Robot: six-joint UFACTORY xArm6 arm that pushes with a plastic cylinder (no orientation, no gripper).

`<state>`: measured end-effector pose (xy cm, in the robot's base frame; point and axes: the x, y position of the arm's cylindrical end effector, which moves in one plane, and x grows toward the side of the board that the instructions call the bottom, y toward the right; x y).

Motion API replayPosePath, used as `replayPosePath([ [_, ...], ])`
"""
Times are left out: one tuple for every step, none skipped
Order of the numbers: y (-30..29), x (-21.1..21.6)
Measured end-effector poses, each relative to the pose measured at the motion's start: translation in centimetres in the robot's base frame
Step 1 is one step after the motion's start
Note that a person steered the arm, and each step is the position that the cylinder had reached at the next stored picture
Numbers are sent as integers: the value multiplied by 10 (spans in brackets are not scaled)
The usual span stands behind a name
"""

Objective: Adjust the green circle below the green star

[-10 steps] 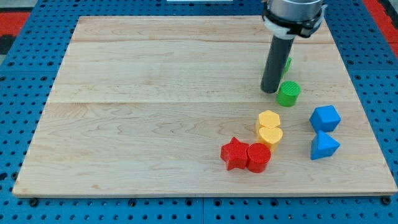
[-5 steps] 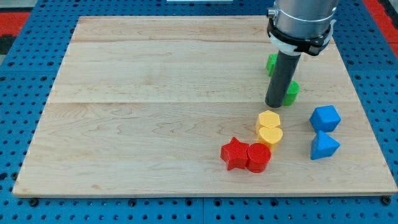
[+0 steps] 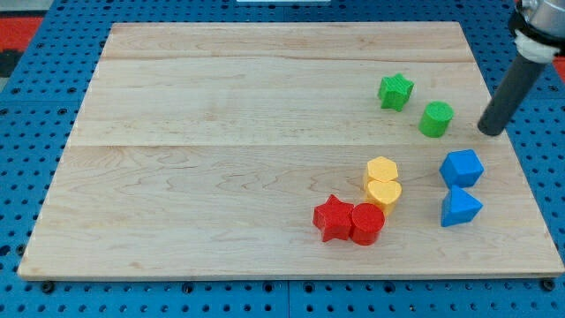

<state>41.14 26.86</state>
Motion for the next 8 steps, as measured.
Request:
replayPosePath([
  [-31,4],
  [-47,4],
  [-31,-9],
  [-33,-36],
  [-47,-19],
  [-51,-4],
  [-63,11],
  [-70,19],
])
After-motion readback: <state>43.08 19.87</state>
